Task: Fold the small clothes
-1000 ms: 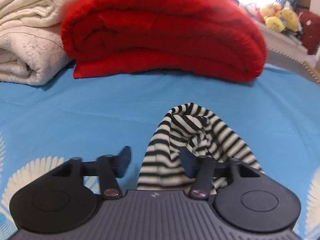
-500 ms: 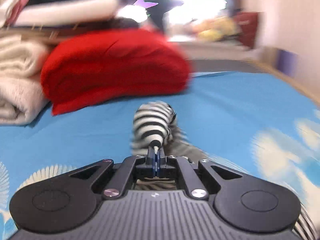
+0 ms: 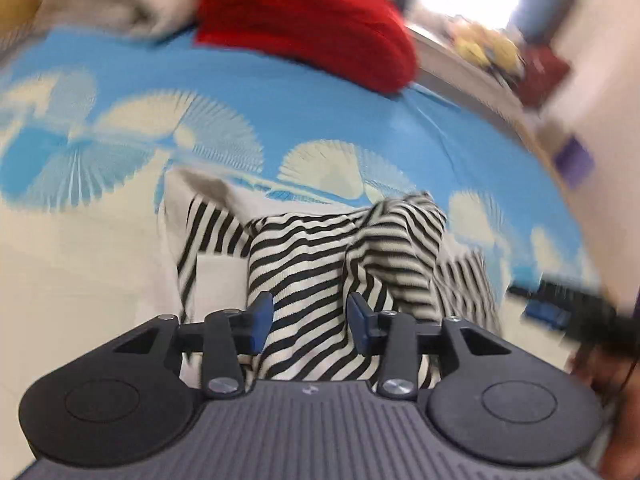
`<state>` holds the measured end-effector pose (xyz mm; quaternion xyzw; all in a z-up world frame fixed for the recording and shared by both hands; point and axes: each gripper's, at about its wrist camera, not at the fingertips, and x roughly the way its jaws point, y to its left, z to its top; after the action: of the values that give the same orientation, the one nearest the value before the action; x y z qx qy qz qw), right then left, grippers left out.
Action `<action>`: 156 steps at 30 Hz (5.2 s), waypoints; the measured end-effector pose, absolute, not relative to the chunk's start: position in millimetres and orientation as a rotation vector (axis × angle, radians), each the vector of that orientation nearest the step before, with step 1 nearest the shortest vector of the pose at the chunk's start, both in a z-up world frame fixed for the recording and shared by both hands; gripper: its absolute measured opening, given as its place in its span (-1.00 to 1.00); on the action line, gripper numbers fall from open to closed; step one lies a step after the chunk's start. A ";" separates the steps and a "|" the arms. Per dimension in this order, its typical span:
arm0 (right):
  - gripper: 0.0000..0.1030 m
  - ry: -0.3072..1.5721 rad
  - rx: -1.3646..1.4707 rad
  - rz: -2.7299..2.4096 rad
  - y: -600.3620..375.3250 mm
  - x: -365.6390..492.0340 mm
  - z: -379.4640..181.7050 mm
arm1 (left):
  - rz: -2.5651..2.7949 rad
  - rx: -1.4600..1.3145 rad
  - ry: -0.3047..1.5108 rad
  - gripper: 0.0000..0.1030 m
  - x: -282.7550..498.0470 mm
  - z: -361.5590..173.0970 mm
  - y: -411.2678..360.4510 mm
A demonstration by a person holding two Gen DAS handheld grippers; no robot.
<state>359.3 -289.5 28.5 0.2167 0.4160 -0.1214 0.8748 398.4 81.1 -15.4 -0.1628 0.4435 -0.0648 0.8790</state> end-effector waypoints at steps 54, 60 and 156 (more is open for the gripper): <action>-0.01 1.003 0.643 -0.076 -302.7 351.4 -7.3 | -0.016 -0.760 1.259 -0.02 432.2 -84.9 113.9; -0.89 1.033 0.664 -0.018 -284.2 361.4 -20.8 | -0.020 -0.613 1.116 -0.92 434.4 -73.2 107.6; 0.07 1.147 0.507 -0.170 -360.3 70.2 -14.8 | -0.017 -0.070 1.217 -0.18 145.6 -105.0 110.8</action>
<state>70.2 -360.3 -14.8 0.2369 0.5362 -0.0792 0.8063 145.6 110.8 -105.0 -0.0329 0.5715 -0.0082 0.8199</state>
